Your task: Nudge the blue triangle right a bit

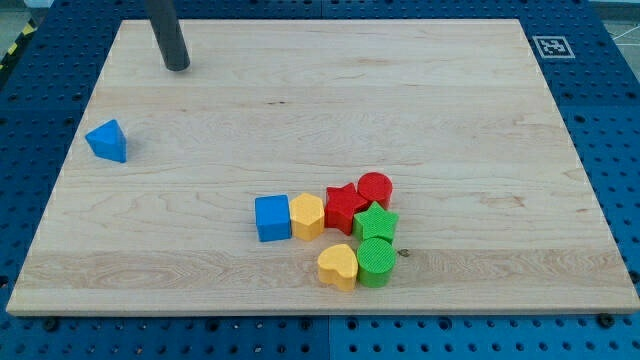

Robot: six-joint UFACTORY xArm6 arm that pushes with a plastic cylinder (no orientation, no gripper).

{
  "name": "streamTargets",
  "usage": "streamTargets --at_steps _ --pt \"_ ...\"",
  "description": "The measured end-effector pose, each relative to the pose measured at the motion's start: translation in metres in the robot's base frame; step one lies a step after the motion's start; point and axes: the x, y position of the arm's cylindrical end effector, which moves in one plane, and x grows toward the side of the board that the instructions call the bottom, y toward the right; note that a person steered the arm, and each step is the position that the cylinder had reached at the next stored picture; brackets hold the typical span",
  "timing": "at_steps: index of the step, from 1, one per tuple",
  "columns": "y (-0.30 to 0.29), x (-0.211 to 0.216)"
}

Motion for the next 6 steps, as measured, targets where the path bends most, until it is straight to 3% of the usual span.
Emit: streamTargets --at_steps 2,4,6 --pt "-0.103 0.027" --pt "-0.103 0.031" --pt "-0.104 0.121"
